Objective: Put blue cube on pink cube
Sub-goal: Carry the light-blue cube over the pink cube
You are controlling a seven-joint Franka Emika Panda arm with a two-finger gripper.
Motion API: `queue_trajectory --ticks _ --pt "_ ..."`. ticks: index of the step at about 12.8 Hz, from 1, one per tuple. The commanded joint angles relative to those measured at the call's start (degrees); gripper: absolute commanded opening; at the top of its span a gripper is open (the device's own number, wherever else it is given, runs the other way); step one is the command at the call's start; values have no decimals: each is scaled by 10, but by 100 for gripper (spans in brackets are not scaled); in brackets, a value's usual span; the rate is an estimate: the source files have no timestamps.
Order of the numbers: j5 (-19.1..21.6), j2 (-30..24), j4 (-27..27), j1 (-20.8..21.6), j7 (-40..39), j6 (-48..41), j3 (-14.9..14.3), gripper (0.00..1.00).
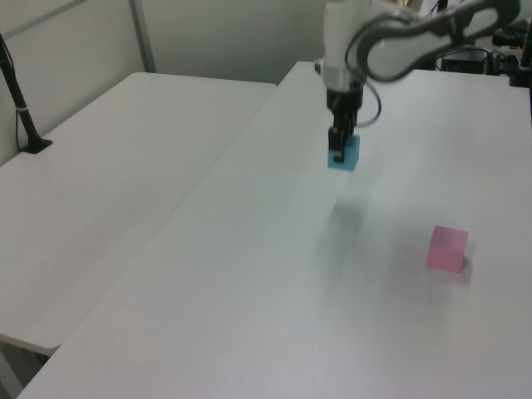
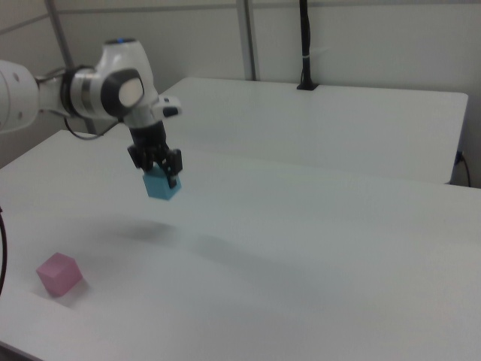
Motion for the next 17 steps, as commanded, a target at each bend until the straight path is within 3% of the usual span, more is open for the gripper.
queue_trajectory --ticks 1,3,6,8,13,17 --pt "-3 -15 103 2 17 -103 -2 30" --pt "-3 -21 131 2 17 -135 -2 31" --pt "-3 -34 122 9 19 -141 -2 31" --pt "-3 -82 68 15 20 -141 0 31" --pt "-3 -229 -115 80 43 -137 0 32" --pt "-3 -298 -200 127 99 -135 0 32"
